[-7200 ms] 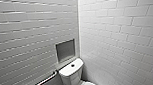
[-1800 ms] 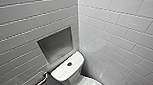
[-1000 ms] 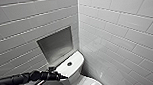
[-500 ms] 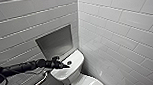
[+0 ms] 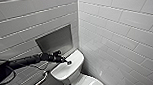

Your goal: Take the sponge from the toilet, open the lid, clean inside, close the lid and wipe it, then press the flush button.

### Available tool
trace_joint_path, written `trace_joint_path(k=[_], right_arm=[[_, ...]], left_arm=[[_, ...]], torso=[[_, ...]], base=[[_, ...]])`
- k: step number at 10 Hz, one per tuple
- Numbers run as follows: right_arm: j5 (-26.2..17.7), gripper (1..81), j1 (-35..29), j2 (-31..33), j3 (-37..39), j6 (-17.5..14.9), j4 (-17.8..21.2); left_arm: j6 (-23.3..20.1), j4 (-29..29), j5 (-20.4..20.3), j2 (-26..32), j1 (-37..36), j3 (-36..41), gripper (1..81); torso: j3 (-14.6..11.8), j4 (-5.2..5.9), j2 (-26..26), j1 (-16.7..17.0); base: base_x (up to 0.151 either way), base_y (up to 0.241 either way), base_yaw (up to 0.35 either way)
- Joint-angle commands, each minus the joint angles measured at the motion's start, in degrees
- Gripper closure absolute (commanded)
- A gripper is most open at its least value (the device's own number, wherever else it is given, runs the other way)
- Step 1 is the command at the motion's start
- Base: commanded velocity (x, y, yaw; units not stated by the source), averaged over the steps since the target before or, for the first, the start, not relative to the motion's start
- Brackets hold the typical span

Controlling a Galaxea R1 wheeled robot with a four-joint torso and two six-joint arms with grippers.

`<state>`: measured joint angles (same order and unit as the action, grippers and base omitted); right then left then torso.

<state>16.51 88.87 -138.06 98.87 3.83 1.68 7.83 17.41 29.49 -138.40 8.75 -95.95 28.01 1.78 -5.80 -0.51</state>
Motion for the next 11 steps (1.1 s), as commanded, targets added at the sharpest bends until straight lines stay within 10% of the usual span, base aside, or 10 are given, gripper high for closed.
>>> trace_joint_path(k=[1,11], right_arm=[[-3.94,81.1,0.04,1.53,-1.84,-0.05,0.25],[-3.94,81.1,-0.75,0.56,-1.58,-0.05,0.34]], left_arm=[[0.17,0.96,3.65,-2.50,-10.37,-4.68,81.1],[0.17,-1.41,5.75,-10.23,-13.36,-18.30,81.1]], torso=[[0.00,0.00,-0.02,0.00],[2.19,0.00,0.04,-0.02]], base=[[0.000,0.000,0.000],[0.000,0.000,0.000]])
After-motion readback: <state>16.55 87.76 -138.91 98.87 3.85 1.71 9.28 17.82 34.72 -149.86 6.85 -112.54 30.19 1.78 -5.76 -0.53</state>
